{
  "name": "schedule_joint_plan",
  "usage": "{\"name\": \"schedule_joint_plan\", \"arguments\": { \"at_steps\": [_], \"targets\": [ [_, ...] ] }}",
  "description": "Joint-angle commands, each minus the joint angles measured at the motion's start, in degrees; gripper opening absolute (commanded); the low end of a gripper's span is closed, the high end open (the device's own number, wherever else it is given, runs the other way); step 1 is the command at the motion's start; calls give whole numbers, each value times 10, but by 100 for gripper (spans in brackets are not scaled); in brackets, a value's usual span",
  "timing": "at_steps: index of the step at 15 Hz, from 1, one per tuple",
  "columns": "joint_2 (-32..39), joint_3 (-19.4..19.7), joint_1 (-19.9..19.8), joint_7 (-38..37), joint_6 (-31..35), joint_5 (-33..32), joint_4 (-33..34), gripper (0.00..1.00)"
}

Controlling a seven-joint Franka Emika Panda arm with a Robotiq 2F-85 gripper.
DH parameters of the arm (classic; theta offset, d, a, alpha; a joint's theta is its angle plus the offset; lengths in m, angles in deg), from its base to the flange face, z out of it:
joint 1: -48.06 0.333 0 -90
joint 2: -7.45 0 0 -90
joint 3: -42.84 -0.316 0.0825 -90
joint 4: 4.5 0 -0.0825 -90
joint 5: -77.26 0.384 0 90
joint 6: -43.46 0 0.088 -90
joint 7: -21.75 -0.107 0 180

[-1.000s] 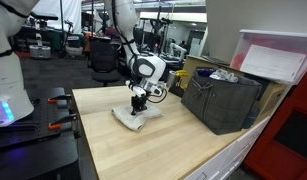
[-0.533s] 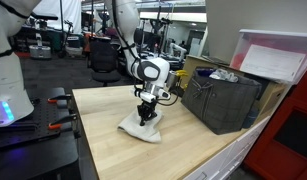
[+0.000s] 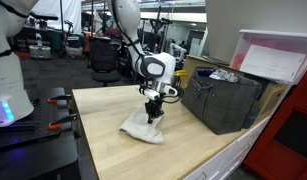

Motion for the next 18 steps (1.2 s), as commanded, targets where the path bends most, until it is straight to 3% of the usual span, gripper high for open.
{"name": "schedule_joint_plan", "arguments": {
  "at_steps": [1, 5, 6, 8, 17, 18],
  "targets": [
    [-67, -7, -2, -60, -59, 55, -29, 0],
    [-54, 3, 19, -170, -69, 97, -11, 0],
    [-50, 4, 23, -198, -67, 107, -10, 26],
    [-49, 10, 37, -260, -53, 121, -17, 32],
    [-39, 79, 95, -465, 37, 120, -52, 99],
    [-35, 81, 91, -472, 30, 127, -51, 100]
  ]
}}
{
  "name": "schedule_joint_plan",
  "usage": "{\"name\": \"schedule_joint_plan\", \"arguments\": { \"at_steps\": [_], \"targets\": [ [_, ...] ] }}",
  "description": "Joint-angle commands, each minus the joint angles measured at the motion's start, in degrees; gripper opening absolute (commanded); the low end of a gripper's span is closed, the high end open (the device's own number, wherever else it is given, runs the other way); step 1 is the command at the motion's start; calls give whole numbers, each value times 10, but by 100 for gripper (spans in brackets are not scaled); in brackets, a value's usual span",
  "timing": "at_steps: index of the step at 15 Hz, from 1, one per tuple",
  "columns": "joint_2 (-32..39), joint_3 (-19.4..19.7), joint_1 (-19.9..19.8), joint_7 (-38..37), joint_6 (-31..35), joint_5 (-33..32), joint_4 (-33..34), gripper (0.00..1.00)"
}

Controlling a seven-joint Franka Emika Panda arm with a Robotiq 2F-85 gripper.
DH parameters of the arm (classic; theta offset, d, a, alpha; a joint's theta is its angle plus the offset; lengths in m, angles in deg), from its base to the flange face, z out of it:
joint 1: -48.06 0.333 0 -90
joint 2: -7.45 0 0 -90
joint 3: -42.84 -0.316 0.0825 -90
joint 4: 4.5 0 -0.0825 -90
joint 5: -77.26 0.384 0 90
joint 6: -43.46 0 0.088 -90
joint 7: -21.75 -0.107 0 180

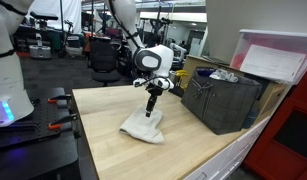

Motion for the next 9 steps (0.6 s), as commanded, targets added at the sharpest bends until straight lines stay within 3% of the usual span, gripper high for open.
{"name": "schedule_joint_plan", "arguments": {
  "at_steps": [1, 9],
  "targets": [
    [8, 21, 3, -48, 2, 14, -12, 100],
    [67, -42, -74, 41, -20, 128, 11, 100]
  ]
}}
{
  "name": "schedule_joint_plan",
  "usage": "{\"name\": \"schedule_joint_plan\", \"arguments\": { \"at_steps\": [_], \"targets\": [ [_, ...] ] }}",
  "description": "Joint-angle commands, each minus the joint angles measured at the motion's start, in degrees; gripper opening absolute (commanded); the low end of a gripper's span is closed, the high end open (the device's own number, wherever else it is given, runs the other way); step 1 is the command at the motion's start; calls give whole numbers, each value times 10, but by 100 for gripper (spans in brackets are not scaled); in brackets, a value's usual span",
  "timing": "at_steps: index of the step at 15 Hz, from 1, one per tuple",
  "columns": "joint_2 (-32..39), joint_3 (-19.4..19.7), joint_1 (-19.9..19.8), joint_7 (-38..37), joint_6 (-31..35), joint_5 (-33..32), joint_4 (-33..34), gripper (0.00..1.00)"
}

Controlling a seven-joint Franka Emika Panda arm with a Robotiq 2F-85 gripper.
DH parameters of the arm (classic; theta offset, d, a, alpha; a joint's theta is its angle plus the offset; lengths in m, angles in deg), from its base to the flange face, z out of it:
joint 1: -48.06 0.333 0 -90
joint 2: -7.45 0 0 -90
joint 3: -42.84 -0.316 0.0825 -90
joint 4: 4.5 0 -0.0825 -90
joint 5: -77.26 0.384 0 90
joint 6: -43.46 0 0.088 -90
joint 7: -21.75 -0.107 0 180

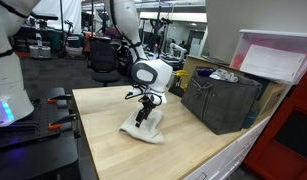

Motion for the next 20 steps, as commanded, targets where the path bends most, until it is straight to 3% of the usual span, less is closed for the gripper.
{"name": "schedule_joint_plan", "arguments": {
  "at_steps": [1, 8, 20],
  "targets": [
    [21, -23, -37, 46, -14, 41, 18, 100],
    [24, -56, -74, 209, 4, 32, 26, 100],
    [17, -75, -66, 437, 16, -111, 8, 100]
  ]
}}
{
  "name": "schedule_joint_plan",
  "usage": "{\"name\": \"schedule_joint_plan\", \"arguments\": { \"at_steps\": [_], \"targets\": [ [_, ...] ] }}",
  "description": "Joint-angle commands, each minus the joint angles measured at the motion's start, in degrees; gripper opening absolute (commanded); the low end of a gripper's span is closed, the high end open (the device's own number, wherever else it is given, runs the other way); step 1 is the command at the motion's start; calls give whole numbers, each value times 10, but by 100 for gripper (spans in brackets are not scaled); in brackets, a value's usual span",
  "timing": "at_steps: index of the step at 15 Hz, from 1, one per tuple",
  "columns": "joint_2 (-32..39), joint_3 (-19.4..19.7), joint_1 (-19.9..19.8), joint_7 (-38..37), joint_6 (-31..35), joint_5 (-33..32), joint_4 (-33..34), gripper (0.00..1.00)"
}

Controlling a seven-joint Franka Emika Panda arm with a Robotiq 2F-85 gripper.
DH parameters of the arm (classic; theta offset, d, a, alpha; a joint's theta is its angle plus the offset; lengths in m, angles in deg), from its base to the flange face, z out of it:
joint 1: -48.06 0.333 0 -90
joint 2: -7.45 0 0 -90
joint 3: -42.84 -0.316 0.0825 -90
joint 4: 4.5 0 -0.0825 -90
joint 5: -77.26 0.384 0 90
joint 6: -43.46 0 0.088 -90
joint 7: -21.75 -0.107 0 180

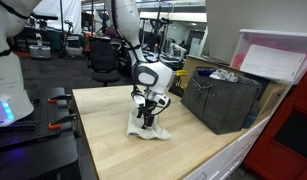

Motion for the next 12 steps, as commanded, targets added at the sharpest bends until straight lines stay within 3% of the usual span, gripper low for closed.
{"name": "schedule_joint_plan", "arguments": {
  "at_steps": [1, 7, 12],
  "targets": [
    [2, -12, -6, 72, 14, -45, -7, 100],
    [-10, -16, -6, 157, 20, -122, -19, 100],
    [-41, -5, 0, 158, 36, -166, -43, 100]
  ]
}}
